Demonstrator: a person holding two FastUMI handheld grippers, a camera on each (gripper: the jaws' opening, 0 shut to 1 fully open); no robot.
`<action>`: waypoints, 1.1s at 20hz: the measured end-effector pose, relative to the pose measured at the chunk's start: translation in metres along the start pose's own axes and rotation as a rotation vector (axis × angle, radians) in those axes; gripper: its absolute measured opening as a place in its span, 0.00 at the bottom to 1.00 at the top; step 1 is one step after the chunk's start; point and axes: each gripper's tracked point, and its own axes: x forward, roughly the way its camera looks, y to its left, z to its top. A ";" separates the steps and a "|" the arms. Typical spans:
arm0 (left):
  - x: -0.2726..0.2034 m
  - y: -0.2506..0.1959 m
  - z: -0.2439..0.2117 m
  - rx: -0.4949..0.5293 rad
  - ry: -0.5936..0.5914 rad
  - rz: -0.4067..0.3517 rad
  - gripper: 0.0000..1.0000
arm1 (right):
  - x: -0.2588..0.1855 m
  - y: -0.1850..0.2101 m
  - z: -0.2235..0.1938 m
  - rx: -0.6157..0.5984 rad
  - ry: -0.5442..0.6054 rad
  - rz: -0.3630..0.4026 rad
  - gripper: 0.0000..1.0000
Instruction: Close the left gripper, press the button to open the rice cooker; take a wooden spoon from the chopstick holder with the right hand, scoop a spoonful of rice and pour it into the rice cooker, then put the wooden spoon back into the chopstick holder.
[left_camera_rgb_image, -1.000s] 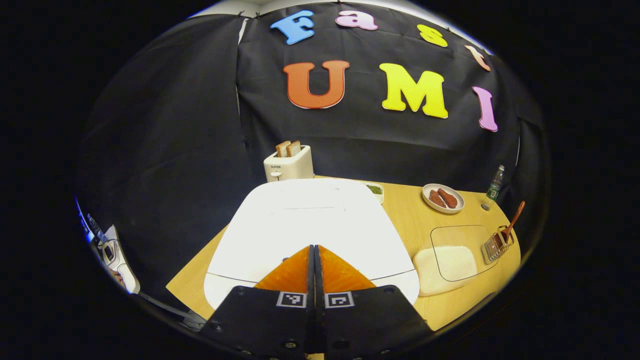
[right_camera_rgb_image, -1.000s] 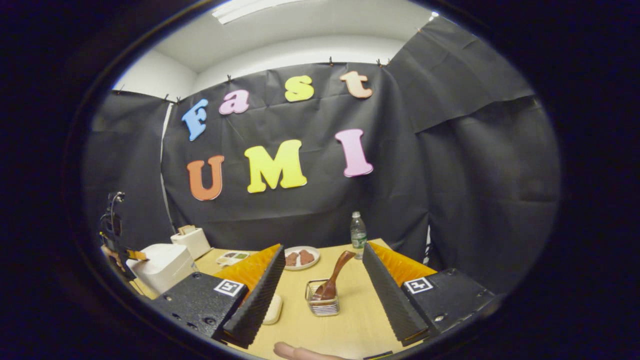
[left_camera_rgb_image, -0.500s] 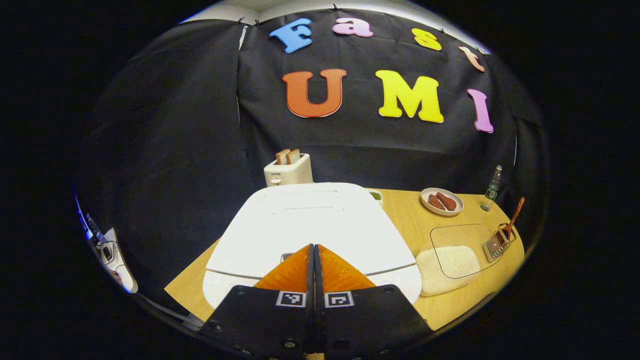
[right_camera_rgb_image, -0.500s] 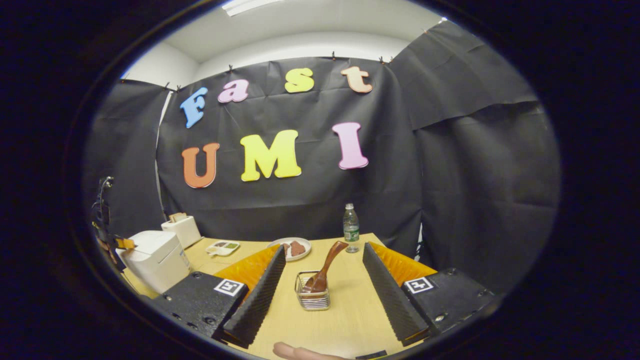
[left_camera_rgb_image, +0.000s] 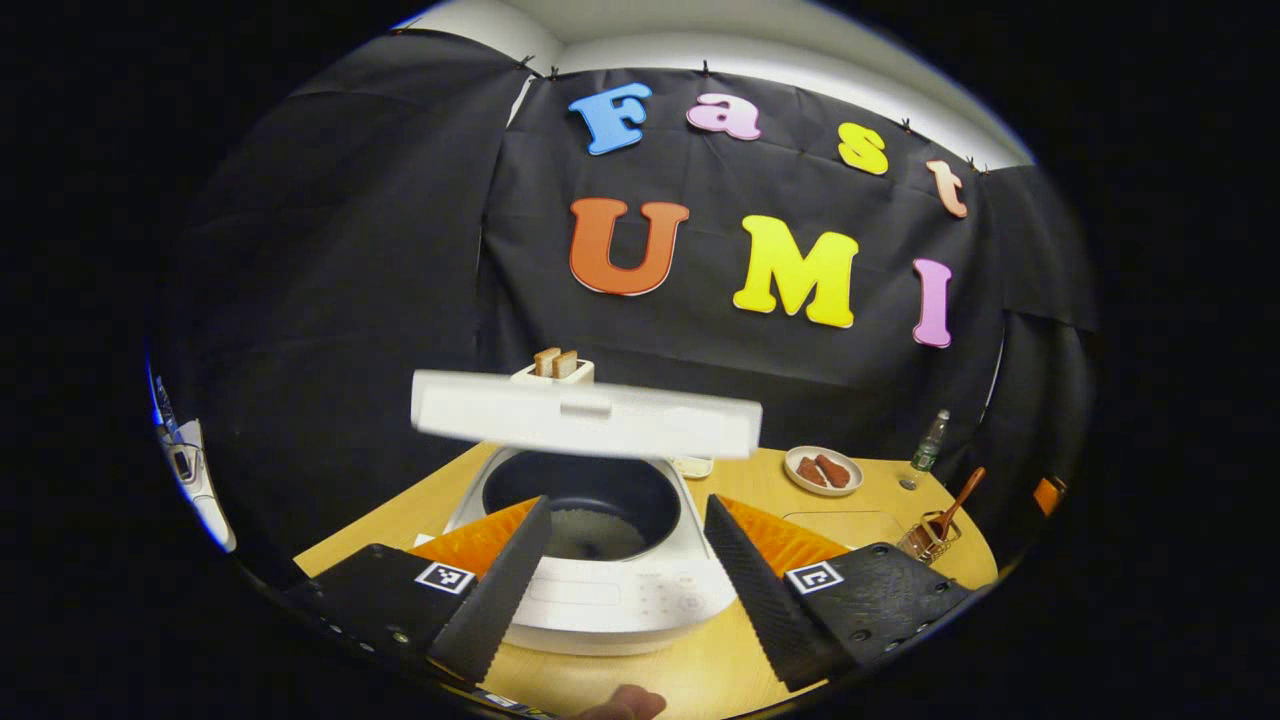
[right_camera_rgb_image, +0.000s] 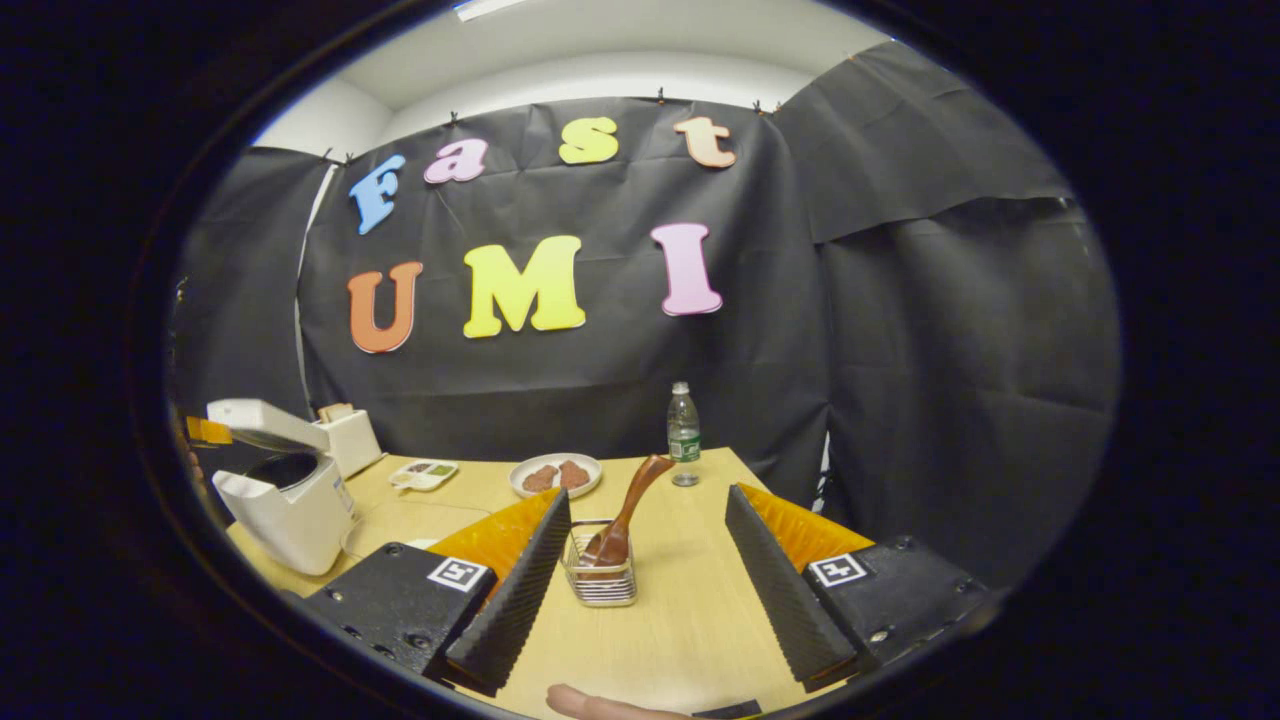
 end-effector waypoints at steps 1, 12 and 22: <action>-0.008 0.003 0.002 0.021 -0.026 0.020 0.95 | 0.003 0.001 0.000 0.004 -0.002 0.009 1.00; -0.098 -0.029 0.021 0.169 -0.234 0.025 0.94 | 0.082 -0.003 -0.043 0.075 0.108 0.036 1.00; -0.148 -0.007 0.013 0.193 -0.275 0.026 0.95 | 0.177 0.005 -0.087 0.162 0.196 0.100 1.00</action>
